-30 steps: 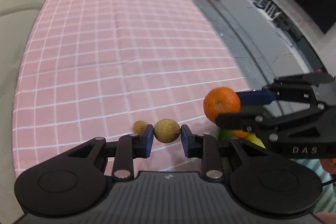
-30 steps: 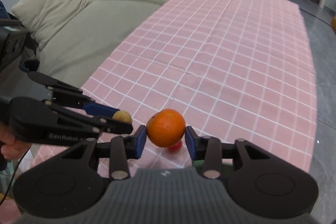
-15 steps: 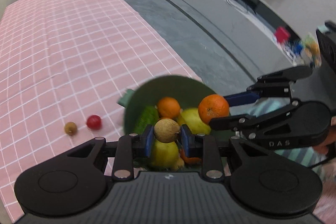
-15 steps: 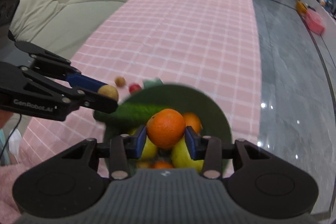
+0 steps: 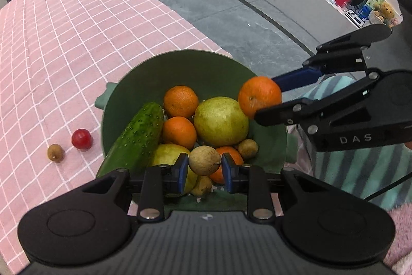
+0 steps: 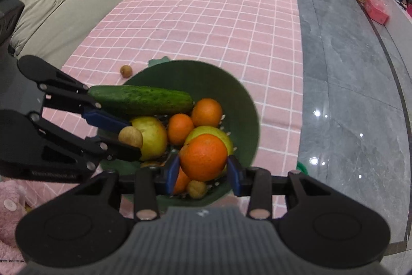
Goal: Organize fruits
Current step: 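Carry both held fruits over the colander and open both tools to drop them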
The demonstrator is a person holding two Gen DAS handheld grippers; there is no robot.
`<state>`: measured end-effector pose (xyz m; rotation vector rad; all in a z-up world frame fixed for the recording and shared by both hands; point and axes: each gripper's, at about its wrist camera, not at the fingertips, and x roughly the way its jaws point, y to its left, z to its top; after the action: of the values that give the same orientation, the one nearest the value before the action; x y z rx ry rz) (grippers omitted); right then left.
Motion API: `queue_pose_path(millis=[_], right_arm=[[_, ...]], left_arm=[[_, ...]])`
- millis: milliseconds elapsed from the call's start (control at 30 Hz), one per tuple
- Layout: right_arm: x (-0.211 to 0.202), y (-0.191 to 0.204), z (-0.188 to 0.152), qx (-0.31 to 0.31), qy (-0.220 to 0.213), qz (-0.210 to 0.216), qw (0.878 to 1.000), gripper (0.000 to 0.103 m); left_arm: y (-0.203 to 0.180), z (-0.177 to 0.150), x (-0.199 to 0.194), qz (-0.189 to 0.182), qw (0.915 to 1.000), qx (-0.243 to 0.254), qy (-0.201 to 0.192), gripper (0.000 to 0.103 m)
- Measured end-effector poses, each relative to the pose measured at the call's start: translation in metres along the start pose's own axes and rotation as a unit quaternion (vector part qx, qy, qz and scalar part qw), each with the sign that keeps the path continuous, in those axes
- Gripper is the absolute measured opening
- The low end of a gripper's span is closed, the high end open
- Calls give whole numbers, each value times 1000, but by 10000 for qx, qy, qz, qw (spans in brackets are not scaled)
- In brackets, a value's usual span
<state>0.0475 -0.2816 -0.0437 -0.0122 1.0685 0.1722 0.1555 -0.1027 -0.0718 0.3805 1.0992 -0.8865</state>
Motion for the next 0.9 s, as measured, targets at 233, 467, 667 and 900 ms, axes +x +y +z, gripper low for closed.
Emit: queue_pose_path(millis=[233,467,667,900], right_arm=[[10,-10,13,-101,-22,-92,9999,37],[20,-14,17,-106,-12,46,9999,37],[29,-18,18,-39,50,72,10000,37],[35,-22,22,3,55,83,10000,37]], left_arm=[[-3,6,21,-38,9997,96,230,31],[-2,13,33,-176,9991,95,367,31],[-8,16,42,-137,9986,252,437,32],[-7,14,45,-186,9989,189,394,33]])
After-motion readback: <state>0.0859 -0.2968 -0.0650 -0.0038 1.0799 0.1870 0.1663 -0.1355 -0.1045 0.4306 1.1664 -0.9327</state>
